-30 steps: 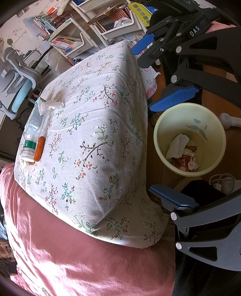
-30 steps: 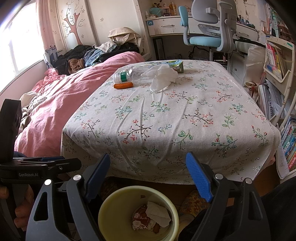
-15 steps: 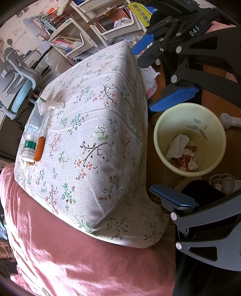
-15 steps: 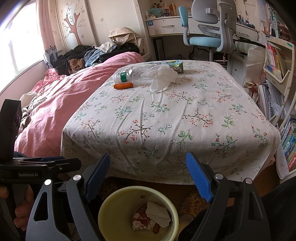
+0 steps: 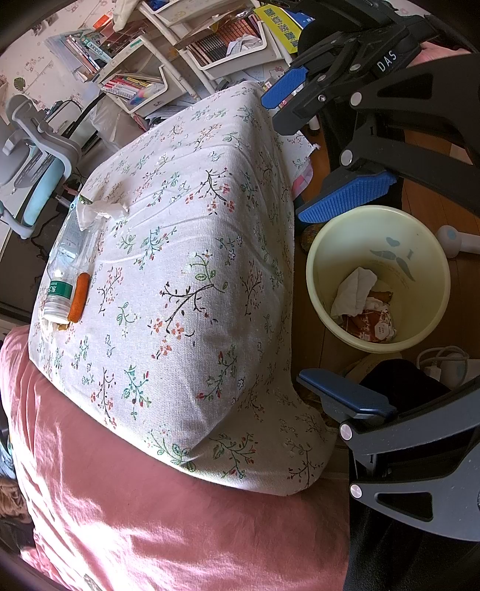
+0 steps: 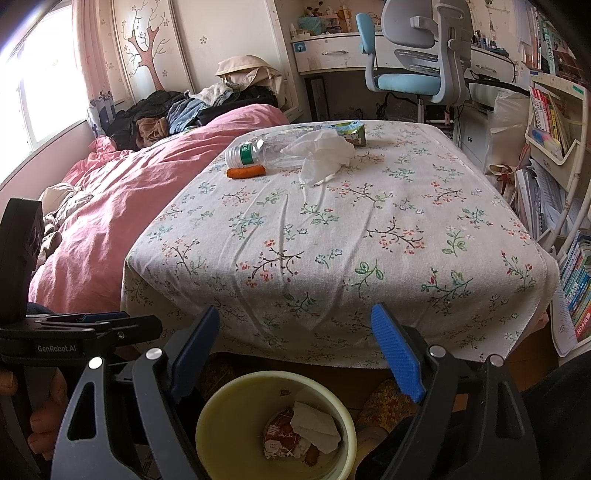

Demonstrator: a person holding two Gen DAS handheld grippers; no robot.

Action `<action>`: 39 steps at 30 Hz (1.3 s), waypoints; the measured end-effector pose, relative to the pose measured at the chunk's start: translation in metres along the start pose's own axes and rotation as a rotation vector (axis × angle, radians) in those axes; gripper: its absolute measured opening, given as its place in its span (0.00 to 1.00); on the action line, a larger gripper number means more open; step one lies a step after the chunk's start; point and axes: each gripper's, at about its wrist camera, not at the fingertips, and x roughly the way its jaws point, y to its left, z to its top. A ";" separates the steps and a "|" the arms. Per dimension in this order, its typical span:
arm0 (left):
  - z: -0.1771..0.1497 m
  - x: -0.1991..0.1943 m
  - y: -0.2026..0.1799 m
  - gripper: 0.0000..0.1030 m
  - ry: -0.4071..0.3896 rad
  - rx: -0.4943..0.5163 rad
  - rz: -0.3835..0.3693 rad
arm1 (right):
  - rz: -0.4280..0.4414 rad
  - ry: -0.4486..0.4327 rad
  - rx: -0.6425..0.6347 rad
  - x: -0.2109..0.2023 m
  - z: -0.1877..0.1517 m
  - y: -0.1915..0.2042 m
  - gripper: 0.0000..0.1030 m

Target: Collect trash

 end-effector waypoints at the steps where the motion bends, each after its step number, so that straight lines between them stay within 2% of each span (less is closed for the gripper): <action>1: 0.000 0.000 0.000 0.76 0.000 0.000 0.000 | 0.000 0.000 0.000 0.000 0.000 0.000 0.79; 39: 0.003 -0.003 0.003 0.76 -0.007 -0.011 -0.003 | -0.005 0.001 -0.002 0.000 0.000 0.000 0.79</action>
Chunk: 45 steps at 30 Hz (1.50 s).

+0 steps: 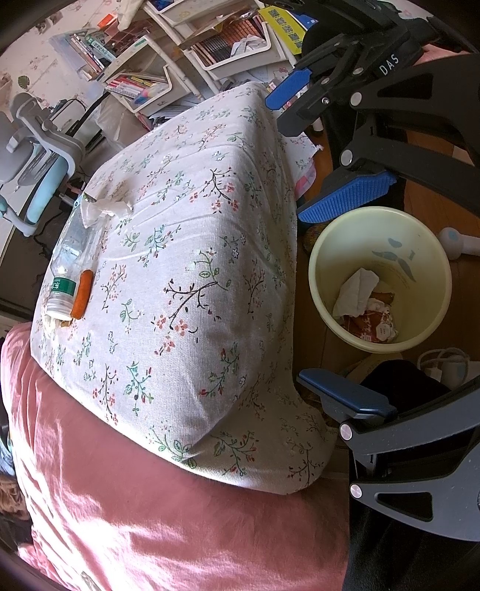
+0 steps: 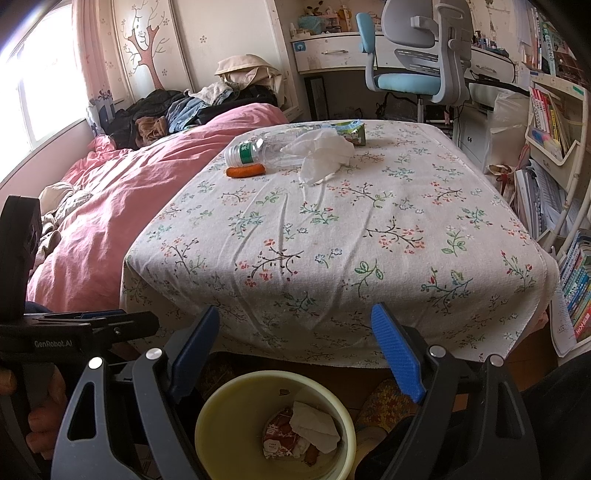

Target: Collect trash

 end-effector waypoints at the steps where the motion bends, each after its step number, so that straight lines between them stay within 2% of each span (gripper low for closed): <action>1: 0.000 0.000 0.000 0.76 0.001 -0.001 0.000 | 0.000 0.000 0.000 0.000 0.000 0.000 0.79; 41: 0.001 -0.001 0.002 0.76 -0.005 -0.010 -0.003 | -0.005 -0.002 -0.003 -0.002 0.001 0.002 0.79; 45: 0.003 -0.003 0.005 0.76 -0.003 -0.023 -0.023 | -0.002 -0.006 0.002 -0.003 0.003 0.002 0.79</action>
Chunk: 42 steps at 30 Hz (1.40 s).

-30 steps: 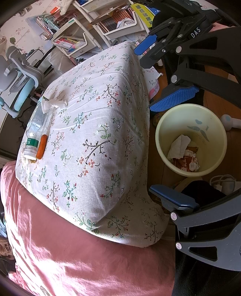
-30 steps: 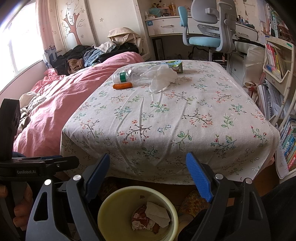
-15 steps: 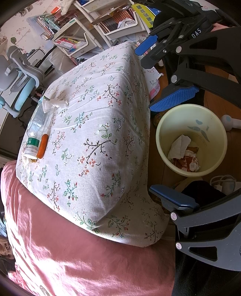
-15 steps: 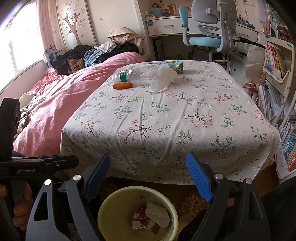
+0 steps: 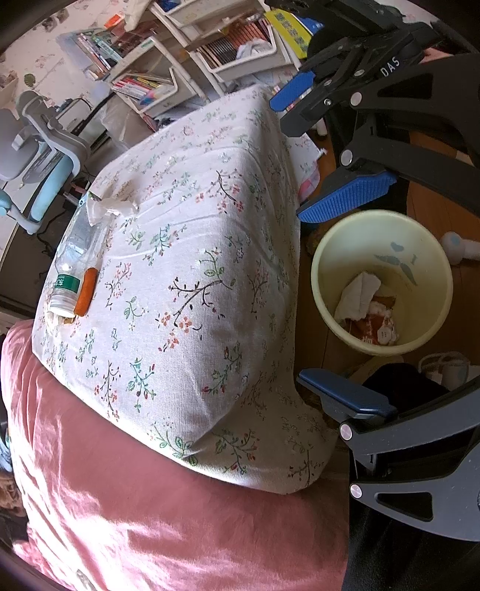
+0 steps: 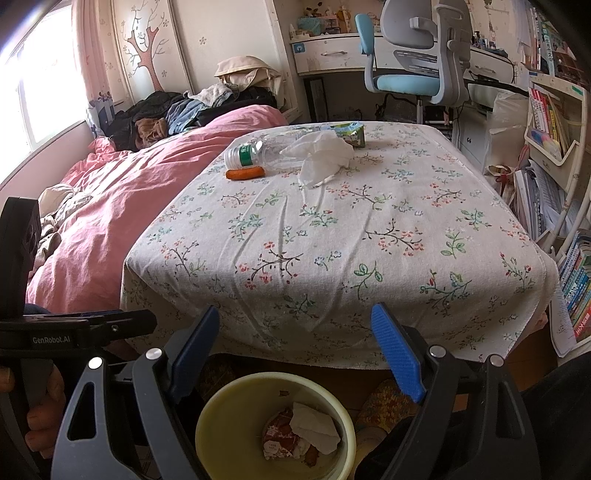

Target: Collect trash

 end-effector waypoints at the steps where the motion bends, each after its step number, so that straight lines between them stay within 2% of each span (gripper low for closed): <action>1: 0.003 -0.002 0.001 0.76 -0.008 -0.004 0.002 | 0.004 -0.006 0.002 -0.001 0.003 0.000 0.79; 5: 0.018 -0.008 0.011 0.76 -0.032 -0.050 -0.019 | 0.020 -0.044 0.004 -0.005 0.019 0.001 0.80; 13: 0.066 -0.018 0.033 0.76 -0.093 -0.081 0.005 | 0.029 -0.076 -0.062 0.010 0.071 0.001 0.81; 19: 0.108 -0.008 0.050 0.76 -0.094 -0.118 0.008 | 0.041 -0.044 -0.153 0.042 0.117 0.004 0.83; 25: 0.147 0.008 0.047 0.76 -0.089 -0.087 0.019 | 0.062 -0.008 -0.190 0.079 0.138 0.007 0.83; 28: 0.164 0.018 0.039 0.76 -0.091 -0.056 0.002 | 0.068 0.017 -0.180 0.092 0.143 0.008 0.83; 33: 0.193 0.049 0.019 0.76 -0.063 0.013 0.038 | 0.024 0.065 -0.182 0.113 0.153 -0.001 0.84; 38: 0.213 0.078 0.012 0.76 -0.030 0.016 0.057 | 0.080 0.107 -0.045 0.136 0.166 -0.026 0.84; 42: 0.226 0.102 0.015 0.76 -0.009 -0.026 0.061 | 0.100 0.119 -0.020 0.157 0.175 -0.027 0.84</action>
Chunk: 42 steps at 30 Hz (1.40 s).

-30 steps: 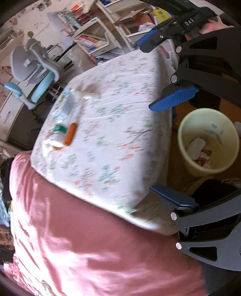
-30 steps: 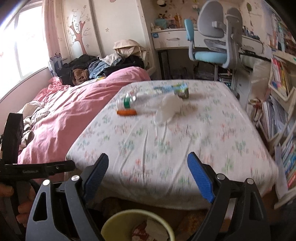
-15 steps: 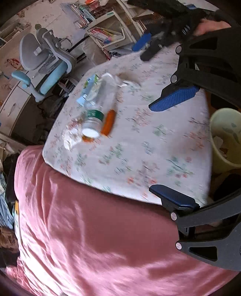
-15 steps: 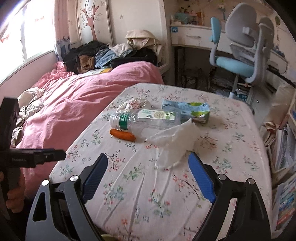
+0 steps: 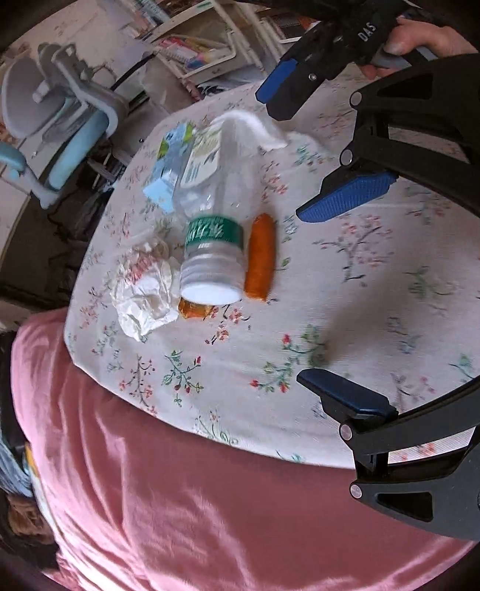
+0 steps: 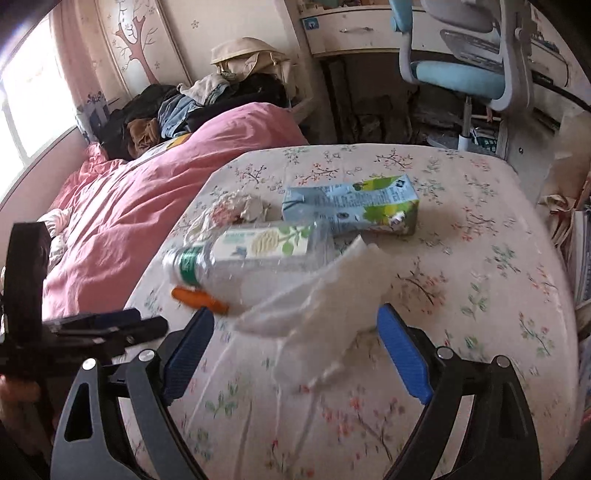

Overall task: Collect trash
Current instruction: 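Raise both open grippers from the bin toward the items on the table, then grasp the orange peel with the left gripper while the right gripper grasps the white tissue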

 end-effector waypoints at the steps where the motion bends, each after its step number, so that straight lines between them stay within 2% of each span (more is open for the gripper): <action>1: 0.002 0.002 0.000 0.76 -0.015 -0.002 0.002 | -0.004 0.008 0.002 0.005 0.001 -0.001 0.84; 6: 0.020 0.016 -0.005 0.76 -0.054 -0.007 0.037 | -0.007 0.049 0.036 0.021 0.006 -0.008 0.83; 9: 0.025 0.025 -0.017 0.77 -0.063 0.055 0.076 | 0.005 0.095 0.056 0.028 0.006 -0.018 0.73; 11: 0.025 0.029 -0.025 0.75 -0.066 0.102 0.089 | 0.011 0.112 0.054 0.028 0.005 -0.023 0.62; 12: 0.025 0.030 -0.030 0.72 -0.071 0.130 0.086 | 0.015 0.115 0.052 0.028 0.004 -0.024 0.56; 14: 0.024 0.028 -0.033 0.50 -0.069 0.155 0.055 | 0.020 0.125 0.050 0.026 0.002 -0.028 0.42; 15: 0.024 0.027 -0.033 0.46 -0.053 0.163 0.016 | 0.022 0.129 0.049 0.026 0.001 -0.029 0.33; 17: 0.021 0.024 -0.032 0.34 -0.028 0.172 -0.028 | 0.031 0.132 0.045 0.021 -0.002 -0.031 0.25; 18: 0.020 0.022 -0.030 0.32 -0.014 0.176 -0.050 | 0.035 0.131 0.039 0.018 -0.004 -0.030 0.19; 19: 0.017 0.020 -0.030 0.25 -0.004 0.181 -0.067 | 0.036 0.131 0.035 0.018 -0.003 -0.031 0.17; 20: 0.014 0.018 -0.029 0.16 0.020 0.187 -0.101 | 0.038 0.129 0.030 0.017 -0.004 -0.030 0.17; 21: 0.009 0.015 -0.029 0.14 0.034 0.194 -0.112 | 0.041 0.126 0.024 0.013 -0.006 -0.029 0.17; 24: -0.005 0.008 -0.030 0.14 0.046 0.234 -0.115 | 0.047 0.119 0.023 0.010 -0.008 -0.029 0.16; 29: -0.020 0.001 -0.024 0.14 0.081 0.226 -0.139 | 0.068 0.110 0.029 0.000 -0.015 -0.028 0.15; 33: -0.027 0.002 -0.027 0.24 0.072 0.243 -0.127 | 0.080 0.114 0.031 -0.005 -0.019 -0.029 0.15; 35: -0.030 0.000 -0.033 0.40 0.058 0.266 -0.113 | 0.084 0.121 0.032 -0.005 -0.022 -0.028 0.15; 37: -0.033 0.000 -0.040 0.40 0.040 0.301 -0.071 | 0.088 0.127 0.027 -0.004 -0.023 -0.026 0.15; 40: -0.035 0.002 -0.044 0.14 0.038 0.324 -0.053 | 0.101 0.131 0.024 -0.006 -0.025 -0.025 0.15; 42: -0.036 -0.001 -0.046 0.14 0.028 0.326 -0.046 | 0.115 0.124 0.022 -0.008 -0.024 -0.021 0.15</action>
